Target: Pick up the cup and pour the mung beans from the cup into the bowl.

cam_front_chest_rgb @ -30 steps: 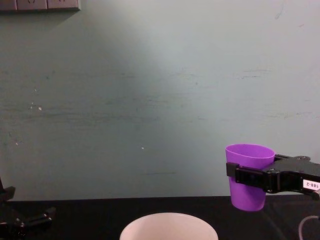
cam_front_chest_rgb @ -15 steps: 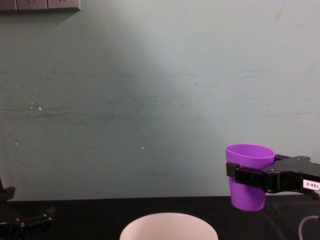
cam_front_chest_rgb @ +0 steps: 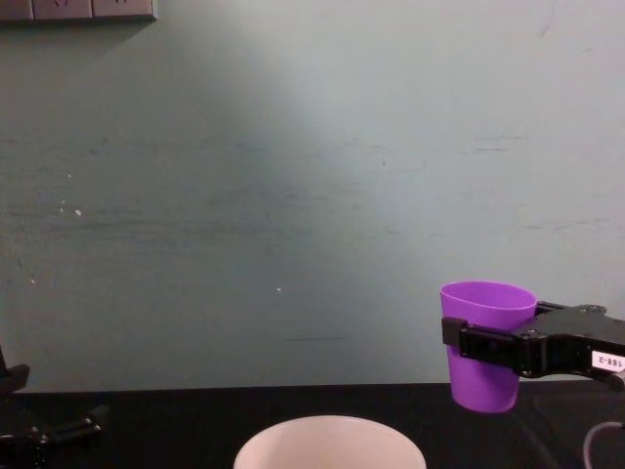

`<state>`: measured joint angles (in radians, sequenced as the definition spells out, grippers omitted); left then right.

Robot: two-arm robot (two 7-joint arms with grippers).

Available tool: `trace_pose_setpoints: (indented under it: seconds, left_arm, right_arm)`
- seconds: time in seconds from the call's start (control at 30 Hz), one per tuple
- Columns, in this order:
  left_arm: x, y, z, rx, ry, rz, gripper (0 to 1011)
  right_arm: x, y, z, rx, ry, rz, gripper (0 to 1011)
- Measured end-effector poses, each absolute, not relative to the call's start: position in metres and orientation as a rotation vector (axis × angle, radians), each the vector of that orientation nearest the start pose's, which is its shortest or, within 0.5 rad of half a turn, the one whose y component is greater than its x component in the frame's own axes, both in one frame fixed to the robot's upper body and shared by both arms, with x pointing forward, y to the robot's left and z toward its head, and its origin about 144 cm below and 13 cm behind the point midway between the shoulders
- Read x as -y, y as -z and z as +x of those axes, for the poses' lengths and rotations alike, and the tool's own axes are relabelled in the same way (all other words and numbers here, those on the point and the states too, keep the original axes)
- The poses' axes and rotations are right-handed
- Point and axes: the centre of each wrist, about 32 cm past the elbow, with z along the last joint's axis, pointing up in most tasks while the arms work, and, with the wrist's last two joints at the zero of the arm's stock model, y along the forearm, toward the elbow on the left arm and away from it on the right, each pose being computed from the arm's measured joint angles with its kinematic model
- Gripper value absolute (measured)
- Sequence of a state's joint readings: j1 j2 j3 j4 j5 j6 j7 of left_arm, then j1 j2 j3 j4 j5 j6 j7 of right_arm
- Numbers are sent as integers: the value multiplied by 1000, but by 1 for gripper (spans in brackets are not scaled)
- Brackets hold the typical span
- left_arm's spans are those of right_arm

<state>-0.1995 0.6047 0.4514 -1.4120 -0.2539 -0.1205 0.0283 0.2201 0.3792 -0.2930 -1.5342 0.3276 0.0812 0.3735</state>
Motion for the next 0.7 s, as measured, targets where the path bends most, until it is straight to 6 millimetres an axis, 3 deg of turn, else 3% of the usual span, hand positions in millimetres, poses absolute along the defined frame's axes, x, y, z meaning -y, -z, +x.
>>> trace_pose_setpoints:
  seconds: [0.7]
  left_arm:
    - [-310,-1140,489,285,-1248,305,1000]
  right_arm:
    - [253,-1194,509,64,940,-88,718]
